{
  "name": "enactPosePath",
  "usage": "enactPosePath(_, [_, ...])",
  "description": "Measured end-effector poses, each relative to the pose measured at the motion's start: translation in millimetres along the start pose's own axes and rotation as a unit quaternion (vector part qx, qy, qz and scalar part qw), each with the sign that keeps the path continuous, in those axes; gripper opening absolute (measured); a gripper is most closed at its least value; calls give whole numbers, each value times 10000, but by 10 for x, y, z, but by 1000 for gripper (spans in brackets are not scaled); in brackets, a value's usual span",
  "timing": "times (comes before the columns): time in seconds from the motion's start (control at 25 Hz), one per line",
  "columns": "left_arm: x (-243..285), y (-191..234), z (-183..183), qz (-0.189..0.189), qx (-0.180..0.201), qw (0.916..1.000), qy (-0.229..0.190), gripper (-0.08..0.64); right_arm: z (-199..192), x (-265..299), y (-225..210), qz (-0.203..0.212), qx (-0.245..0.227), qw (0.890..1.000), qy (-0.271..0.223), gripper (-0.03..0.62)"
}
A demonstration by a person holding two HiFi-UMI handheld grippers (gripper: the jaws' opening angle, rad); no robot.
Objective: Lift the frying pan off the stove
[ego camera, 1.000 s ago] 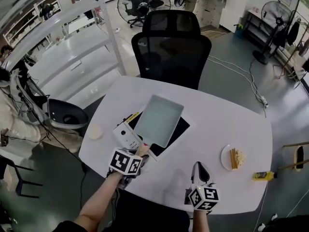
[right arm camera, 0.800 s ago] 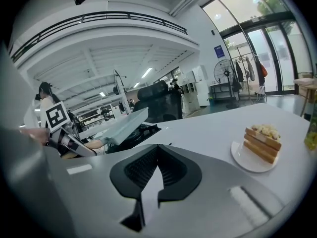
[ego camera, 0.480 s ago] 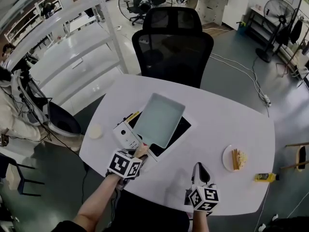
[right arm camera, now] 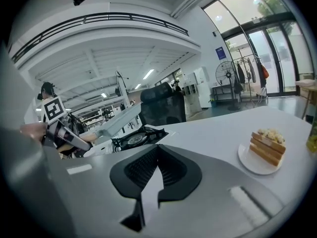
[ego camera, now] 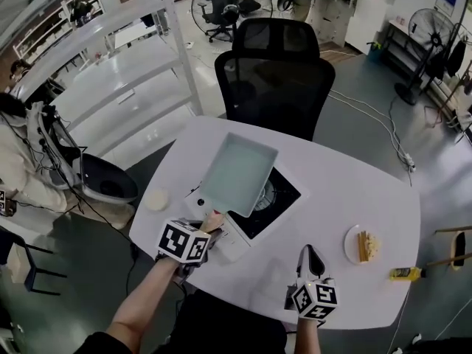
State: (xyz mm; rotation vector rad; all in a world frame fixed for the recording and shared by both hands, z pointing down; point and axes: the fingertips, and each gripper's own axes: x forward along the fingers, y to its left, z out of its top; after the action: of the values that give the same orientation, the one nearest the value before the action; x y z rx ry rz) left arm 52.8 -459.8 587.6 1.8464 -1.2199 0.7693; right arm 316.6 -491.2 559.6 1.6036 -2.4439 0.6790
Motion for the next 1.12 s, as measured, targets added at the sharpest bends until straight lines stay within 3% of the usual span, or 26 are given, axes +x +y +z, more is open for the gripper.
enactPosePath(0.24, [-405,289,-44,175,-64,9995,-241,166,97,20,410,194,-166,9997,-30,5])
enactPosePath(0.48, [-874,696,-337,373,-289,9978,-461,166,86,98,1045,544,-378,9978,2,6])
enactPosePath(0.76, [-1369,1359,-749,844,-938,9898,-668,166,144,385,1720,1012,-724,9922,79,6])
enactPosePath(1.12, [-1784,1787,-1350,1235,-1582,9761,-840,166,129,624,2449,1631,-1135,9799,148,5])
